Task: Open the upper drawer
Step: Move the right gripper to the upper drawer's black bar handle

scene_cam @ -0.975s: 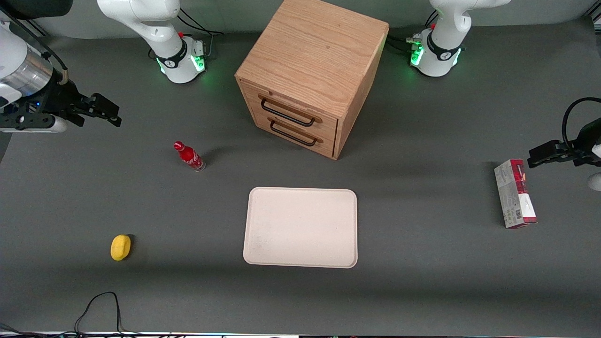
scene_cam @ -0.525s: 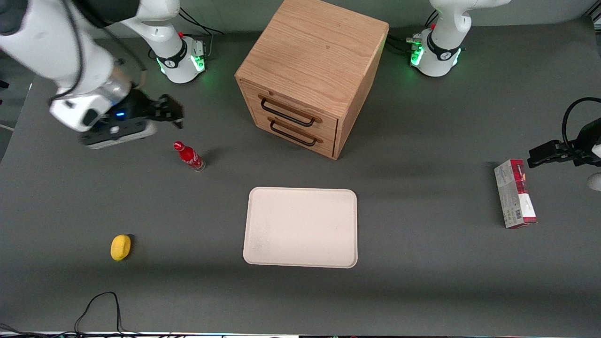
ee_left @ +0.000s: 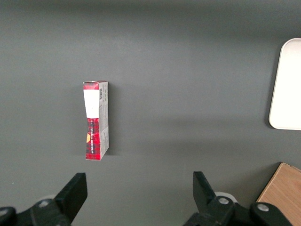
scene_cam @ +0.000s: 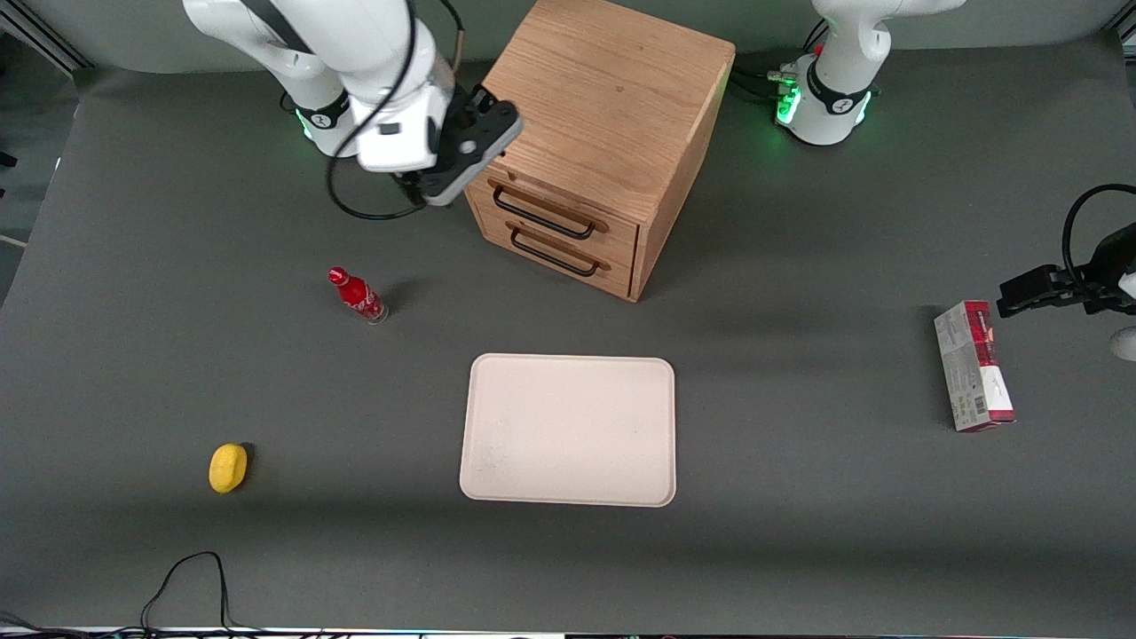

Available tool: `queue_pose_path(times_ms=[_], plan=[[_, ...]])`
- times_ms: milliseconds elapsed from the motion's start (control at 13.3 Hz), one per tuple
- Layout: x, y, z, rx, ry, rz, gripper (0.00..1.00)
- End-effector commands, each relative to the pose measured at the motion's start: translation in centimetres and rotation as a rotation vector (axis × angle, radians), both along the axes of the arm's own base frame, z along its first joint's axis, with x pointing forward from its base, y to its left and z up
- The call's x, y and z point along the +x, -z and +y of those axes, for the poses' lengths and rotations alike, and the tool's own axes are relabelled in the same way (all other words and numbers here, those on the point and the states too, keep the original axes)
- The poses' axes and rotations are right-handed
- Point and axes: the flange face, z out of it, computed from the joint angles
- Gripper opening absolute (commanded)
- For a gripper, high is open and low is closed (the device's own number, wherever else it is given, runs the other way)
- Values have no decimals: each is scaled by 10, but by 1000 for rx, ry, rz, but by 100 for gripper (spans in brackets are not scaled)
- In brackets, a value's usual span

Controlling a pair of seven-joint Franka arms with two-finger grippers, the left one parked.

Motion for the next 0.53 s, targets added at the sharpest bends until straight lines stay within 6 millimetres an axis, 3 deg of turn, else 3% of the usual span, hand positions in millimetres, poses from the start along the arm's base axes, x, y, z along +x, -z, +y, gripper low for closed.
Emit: queue_pose_path(times_ms=[0, 450], plan=[[23, 28, 4, 113, -124, 132, 100], [47, 114, 12, 141, -236, 253, 100]])
